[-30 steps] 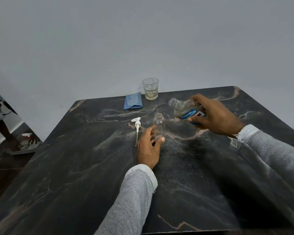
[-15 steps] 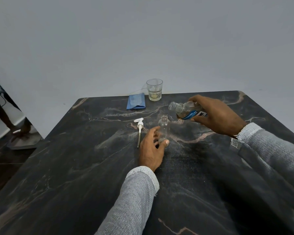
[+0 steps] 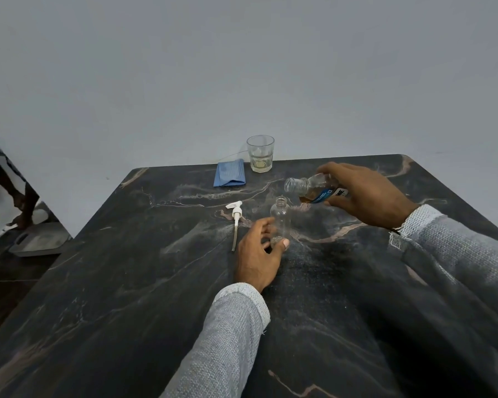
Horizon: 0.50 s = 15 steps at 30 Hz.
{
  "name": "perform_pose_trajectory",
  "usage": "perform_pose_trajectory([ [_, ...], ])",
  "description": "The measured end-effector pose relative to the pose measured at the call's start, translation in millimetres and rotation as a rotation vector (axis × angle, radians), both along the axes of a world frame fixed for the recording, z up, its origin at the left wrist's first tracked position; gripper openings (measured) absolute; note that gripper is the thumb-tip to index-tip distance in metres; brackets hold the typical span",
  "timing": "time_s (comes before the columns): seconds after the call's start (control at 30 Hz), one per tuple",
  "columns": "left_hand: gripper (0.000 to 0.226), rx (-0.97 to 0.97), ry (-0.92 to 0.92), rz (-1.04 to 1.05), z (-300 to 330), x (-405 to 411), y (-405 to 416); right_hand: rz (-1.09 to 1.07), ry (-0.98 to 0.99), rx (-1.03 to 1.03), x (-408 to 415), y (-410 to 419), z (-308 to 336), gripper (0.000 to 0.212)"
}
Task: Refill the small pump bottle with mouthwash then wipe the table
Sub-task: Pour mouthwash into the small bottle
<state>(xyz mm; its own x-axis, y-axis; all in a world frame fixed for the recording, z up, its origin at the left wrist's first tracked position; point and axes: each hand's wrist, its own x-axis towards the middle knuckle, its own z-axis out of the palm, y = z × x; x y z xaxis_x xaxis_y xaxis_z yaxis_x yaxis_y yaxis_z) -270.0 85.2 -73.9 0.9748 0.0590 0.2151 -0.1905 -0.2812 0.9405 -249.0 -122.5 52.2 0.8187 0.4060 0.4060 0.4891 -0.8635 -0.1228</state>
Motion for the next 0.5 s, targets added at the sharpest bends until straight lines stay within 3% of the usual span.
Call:
perform_pose_trajectory([
  [0.5,0.048,-0.008,-0.006,-0.009,1.5,-1.0,-0.2,0.005,-0.063,-0.059,2.1,-2.2,5.6,0.055],
])
